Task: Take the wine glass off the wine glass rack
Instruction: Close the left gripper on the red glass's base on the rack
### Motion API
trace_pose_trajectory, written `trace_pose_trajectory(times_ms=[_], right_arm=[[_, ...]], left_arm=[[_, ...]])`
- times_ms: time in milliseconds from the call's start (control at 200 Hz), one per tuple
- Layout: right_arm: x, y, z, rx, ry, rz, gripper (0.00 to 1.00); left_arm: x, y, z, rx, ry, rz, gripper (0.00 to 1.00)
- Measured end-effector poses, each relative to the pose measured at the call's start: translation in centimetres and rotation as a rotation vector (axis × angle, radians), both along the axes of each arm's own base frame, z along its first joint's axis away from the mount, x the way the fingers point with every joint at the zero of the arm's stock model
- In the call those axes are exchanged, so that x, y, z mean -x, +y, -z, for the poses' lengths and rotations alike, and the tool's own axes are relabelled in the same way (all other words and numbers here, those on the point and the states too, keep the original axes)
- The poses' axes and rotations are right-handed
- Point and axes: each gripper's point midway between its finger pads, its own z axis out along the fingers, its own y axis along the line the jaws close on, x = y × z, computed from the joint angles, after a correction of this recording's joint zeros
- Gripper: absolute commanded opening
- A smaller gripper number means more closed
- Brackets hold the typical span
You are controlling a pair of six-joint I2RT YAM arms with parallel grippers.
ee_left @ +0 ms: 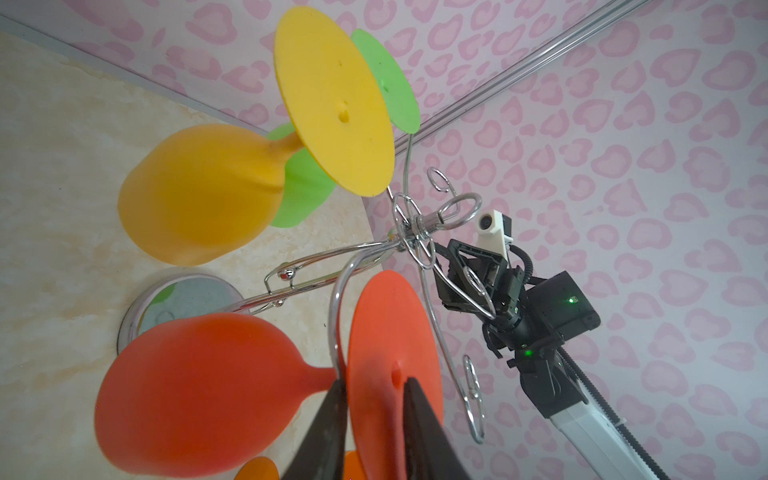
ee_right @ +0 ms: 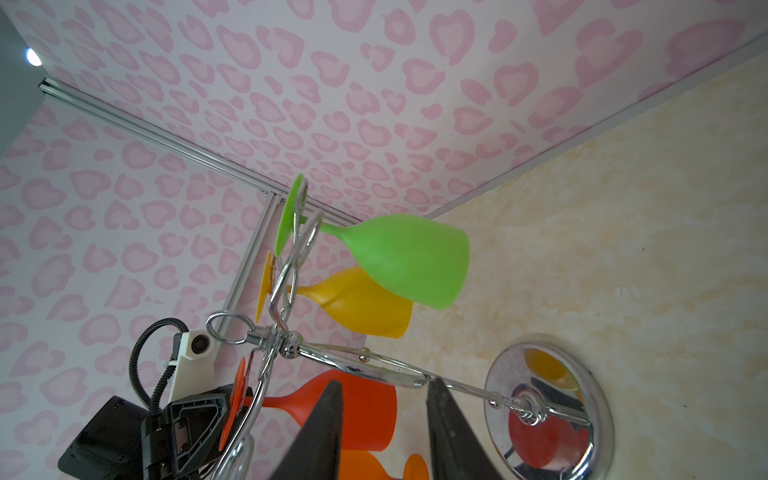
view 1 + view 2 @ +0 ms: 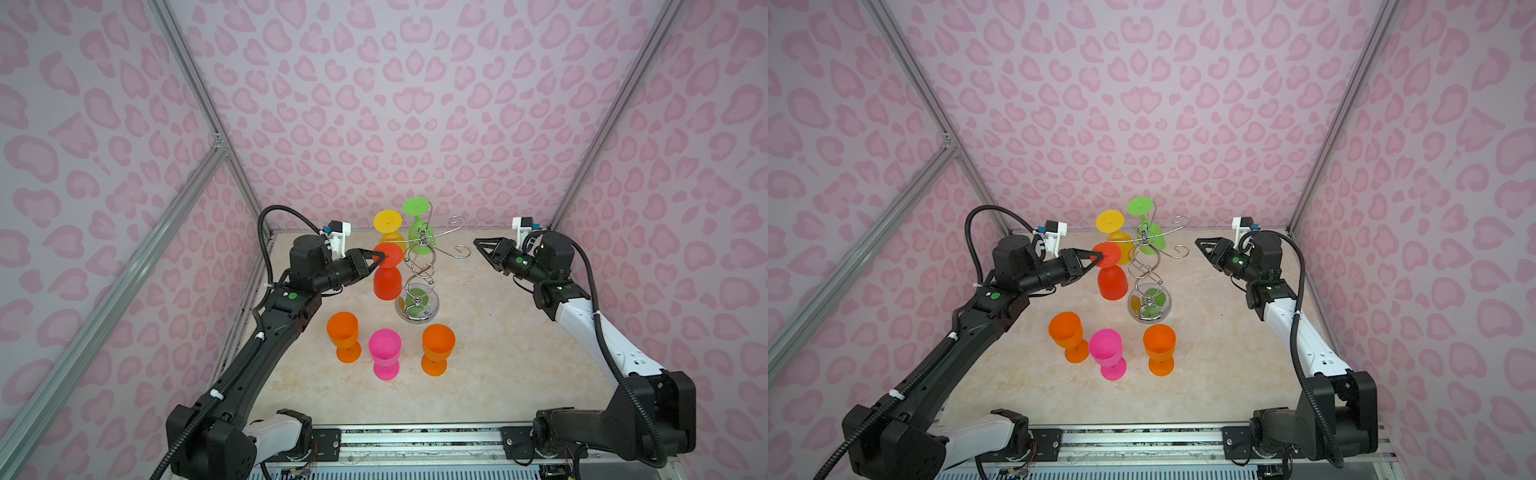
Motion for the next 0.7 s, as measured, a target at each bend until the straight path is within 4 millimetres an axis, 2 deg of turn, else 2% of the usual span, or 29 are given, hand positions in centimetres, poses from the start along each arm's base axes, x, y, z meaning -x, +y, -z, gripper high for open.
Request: trace_pose_trajectory(times_ms=[205, 700], right_arm=[[-0.04, -0.05, 0.04, 0.000, 0.001, 0.001, 0.35], [-0.02, -0.06, 0.16, 0.000, 0.003, 0.001, 0.35]], left_arm=[[0.14, -0.02, 0.05, 0.001, 0.006, 0.004, 0.15], [0.90, 0.13, -0.66, 0.004, -0.008, 0.014, 0.16]])
